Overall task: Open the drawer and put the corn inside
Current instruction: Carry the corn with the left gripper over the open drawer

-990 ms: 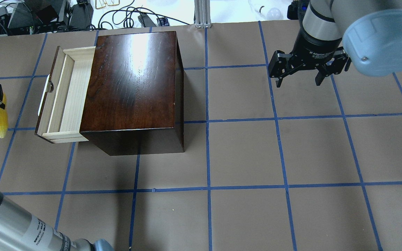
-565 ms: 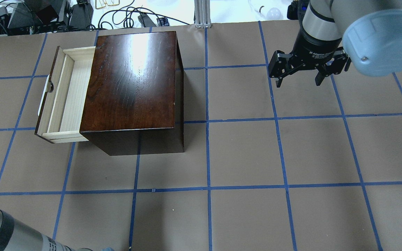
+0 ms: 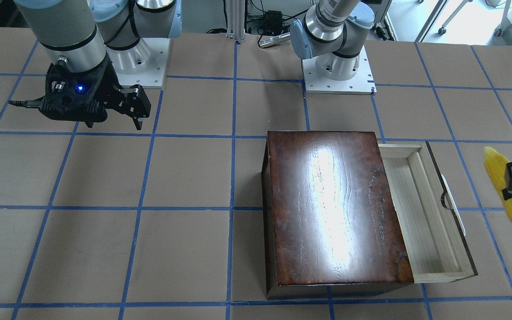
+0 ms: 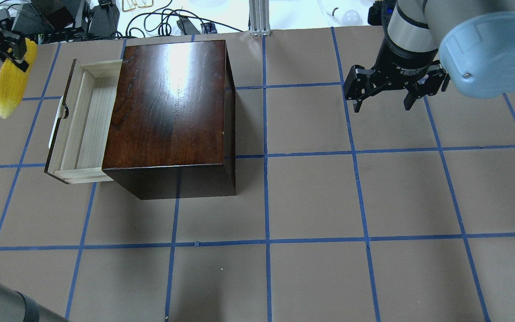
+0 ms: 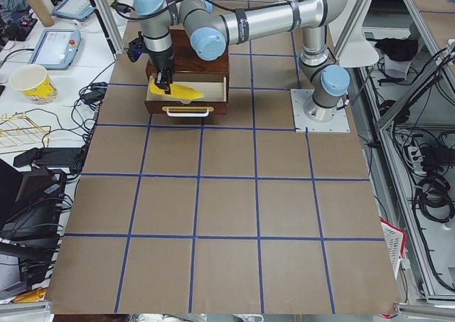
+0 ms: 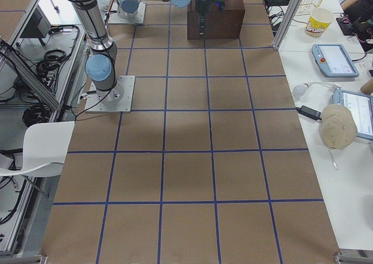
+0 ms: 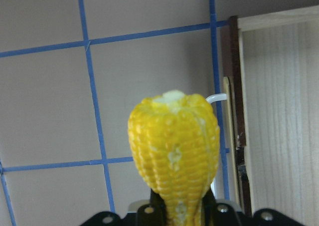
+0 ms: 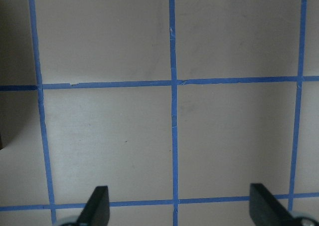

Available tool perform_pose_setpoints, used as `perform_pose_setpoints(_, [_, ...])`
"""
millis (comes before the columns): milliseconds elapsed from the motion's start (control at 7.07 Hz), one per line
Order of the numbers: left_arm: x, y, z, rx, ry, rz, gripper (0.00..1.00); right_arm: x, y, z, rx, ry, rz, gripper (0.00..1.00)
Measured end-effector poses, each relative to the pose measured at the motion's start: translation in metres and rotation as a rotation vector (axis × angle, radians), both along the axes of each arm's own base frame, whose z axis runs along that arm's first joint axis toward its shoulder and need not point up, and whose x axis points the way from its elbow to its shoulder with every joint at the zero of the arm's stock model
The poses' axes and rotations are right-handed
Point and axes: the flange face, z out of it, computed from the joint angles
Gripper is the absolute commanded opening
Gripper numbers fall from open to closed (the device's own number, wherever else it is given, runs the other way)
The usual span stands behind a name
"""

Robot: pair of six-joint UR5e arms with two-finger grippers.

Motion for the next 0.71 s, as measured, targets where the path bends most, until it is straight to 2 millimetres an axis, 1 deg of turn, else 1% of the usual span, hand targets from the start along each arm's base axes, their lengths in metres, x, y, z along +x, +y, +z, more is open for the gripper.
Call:
perform_pose_setpoints(141, [-0.022, -0.003, -0.013, 0.02, 0.02, -0.033, 0.0, 0.0, 0.0, 0.0, 0.0, 0.0, 0.001, 1.0])
perform_pose_setpoints(283, [-0.038, -0.005, -0.029, 0.037, 0.054, -0.033, 0.0, 0.0, 0.0, 0.0, -0.001, 0.0, 0.003, 1.0])
perform_pose_setpoints(424, [-0.046, -0.007, -0.042, 0.051, 0.085, 0.001, 0.0, 0.0, 0.0, 0.0, -0.001, 0.0, 0.005, 1.0])
perform_pose_setpoints(707, [-0.053, -0.004, -0.067, 0.079, 0.139, 0.043, 0.0, 0.0, 0.0, 0.0, -0.001, 0.0, 0.006, 1.0])
